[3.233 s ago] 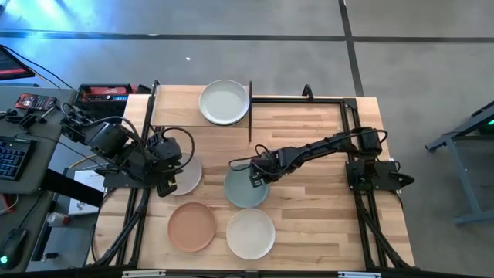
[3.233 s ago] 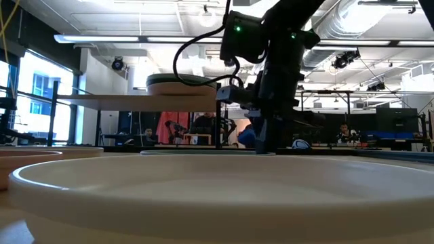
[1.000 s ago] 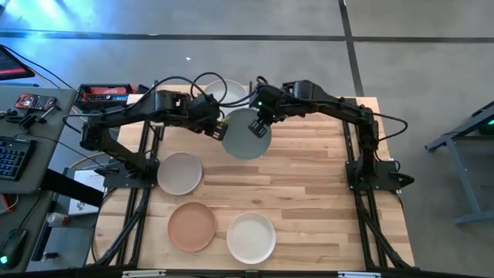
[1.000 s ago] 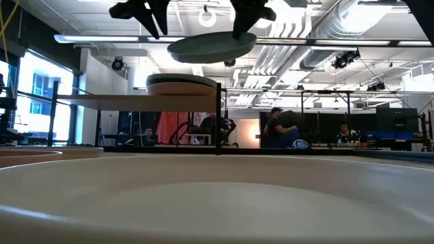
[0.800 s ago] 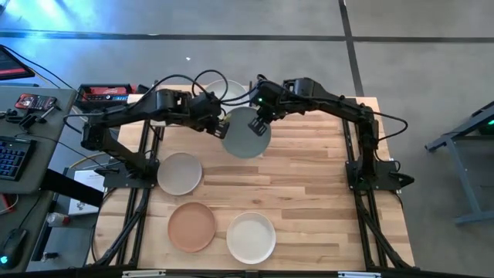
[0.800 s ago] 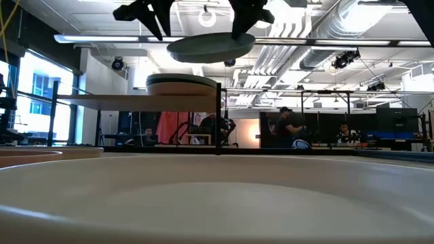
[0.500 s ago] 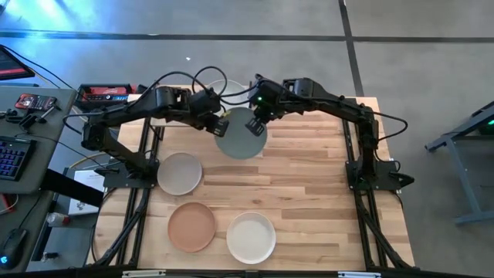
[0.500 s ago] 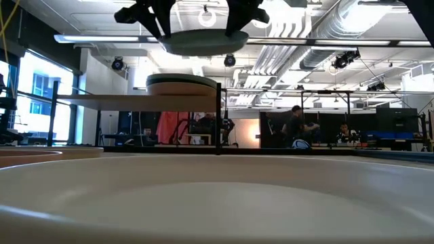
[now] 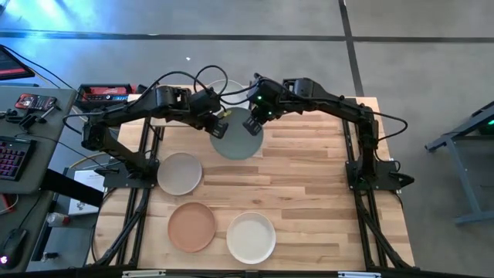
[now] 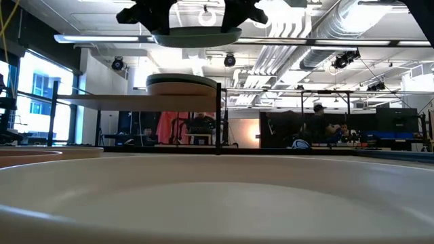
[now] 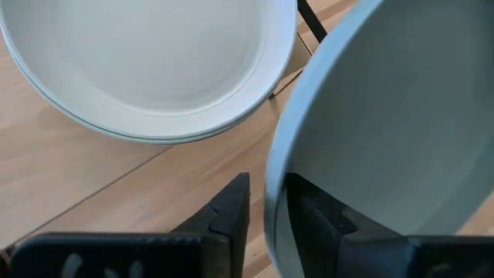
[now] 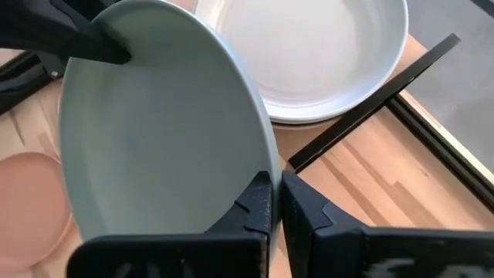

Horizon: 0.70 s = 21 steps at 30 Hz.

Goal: Place and stack plates onto a shelf
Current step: Put the blue plate on the shelf

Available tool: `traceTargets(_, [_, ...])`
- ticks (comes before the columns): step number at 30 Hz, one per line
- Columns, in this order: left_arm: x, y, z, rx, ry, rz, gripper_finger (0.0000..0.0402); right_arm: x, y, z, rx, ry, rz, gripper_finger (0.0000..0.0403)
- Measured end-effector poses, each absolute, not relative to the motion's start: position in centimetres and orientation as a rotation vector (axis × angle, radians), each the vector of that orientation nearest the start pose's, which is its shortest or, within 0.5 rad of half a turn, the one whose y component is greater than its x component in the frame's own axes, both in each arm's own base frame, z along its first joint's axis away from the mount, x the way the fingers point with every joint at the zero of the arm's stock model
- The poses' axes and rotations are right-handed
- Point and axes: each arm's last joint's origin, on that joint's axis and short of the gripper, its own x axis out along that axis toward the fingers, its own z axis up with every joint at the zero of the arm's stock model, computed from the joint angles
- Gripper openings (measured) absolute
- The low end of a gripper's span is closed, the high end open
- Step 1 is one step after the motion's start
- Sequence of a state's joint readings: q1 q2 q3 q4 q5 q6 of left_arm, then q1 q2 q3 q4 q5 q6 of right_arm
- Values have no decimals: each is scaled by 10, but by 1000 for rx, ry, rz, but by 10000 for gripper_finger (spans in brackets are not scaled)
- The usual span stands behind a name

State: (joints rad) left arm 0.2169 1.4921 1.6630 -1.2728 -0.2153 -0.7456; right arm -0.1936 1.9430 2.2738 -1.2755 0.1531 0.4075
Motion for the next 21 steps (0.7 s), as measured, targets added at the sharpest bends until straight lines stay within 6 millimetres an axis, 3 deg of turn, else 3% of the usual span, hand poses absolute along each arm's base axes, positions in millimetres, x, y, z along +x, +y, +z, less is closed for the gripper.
traceTargets(7, [266,65,382,-601,936,751,9,376,-78,407,425,867,-527,0])
traceTargets(16, [266,65,381,-537,961,721,3,376,-79,407,468,855,-560,4])
traceTargets(21, [265,66,381,-500,978,701,2,377,-79,407,507,830,-603,42])
